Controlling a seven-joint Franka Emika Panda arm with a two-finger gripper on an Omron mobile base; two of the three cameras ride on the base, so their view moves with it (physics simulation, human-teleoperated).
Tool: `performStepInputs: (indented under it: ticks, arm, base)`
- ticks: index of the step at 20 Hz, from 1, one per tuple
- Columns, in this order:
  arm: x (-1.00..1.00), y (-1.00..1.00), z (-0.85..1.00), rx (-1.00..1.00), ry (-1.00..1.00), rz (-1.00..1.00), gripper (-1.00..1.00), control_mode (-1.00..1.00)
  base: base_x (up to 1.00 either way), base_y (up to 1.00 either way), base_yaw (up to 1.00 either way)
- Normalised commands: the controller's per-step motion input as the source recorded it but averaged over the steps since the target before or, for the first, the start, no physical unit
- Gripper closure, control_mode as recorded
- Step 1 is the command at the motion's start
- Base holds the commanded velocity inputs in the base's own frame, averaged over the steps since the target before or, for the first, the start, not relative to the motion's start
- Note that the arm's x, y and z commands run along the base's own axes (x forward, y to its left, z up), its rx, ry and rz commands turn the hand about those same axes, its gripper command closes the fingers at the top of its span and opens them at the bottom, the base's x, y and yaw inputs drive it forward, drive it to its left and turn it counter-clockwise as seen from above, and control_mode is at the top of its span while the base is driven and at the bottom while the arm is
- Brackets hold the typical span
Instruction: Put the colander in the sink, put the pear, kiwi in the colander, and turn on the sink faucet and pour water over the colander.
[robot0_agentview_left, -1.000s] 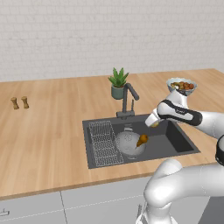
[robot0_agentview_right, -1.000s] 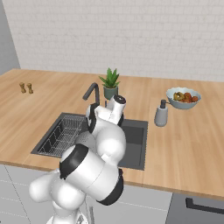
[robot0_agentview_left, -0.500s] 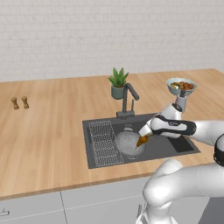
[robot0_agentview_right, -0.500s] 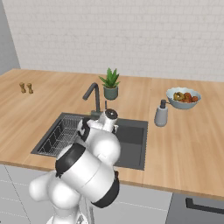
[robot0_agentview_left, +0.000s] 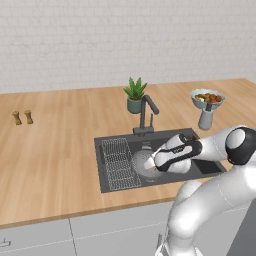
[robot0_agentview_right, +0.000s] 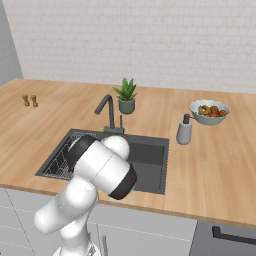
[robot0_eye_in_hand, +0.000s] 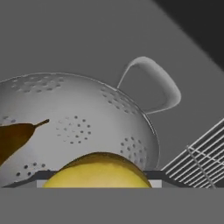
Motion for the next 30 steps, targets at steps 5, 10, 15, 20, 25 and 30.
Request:
performStepInputs:
  ticks: [5, 10, 15, 20, 25, 30]
  arm:
    - [0.31, 0.06, -0.45, -0.01, 0.0, 0.08, 1.0, -1.0]
    - [0.18, -0.09, -0.39, 0.0, -0.02, 0.05, 1.0, -1.0]
    - [0.03, -0.25, -0.09, 0.0, -0.09, 0.05, -1.0, -1.0]
    - [0.0, -0.23, 0.06, 0.0, -0.11, 0.09, -1.0, -1.0]
    - [0.0, -0.26, 0.58, 0.0, -0.11, 0.13, -1.0, -1.0]
    - [0.0, -0.45, 0.97, 0.0, -0.22, 0.15, -1.0, -1.0]
  base:
    - [0.0, 0.0, 0.0]
    - [0.0, 0.0, 0.0]
    - [0.0, 0.0, 0.0]
    - [0.0, 0.0, 0.0]
    - [0.0, 0.0, 0.0]
    - [0.0, 0.0, 0.0]
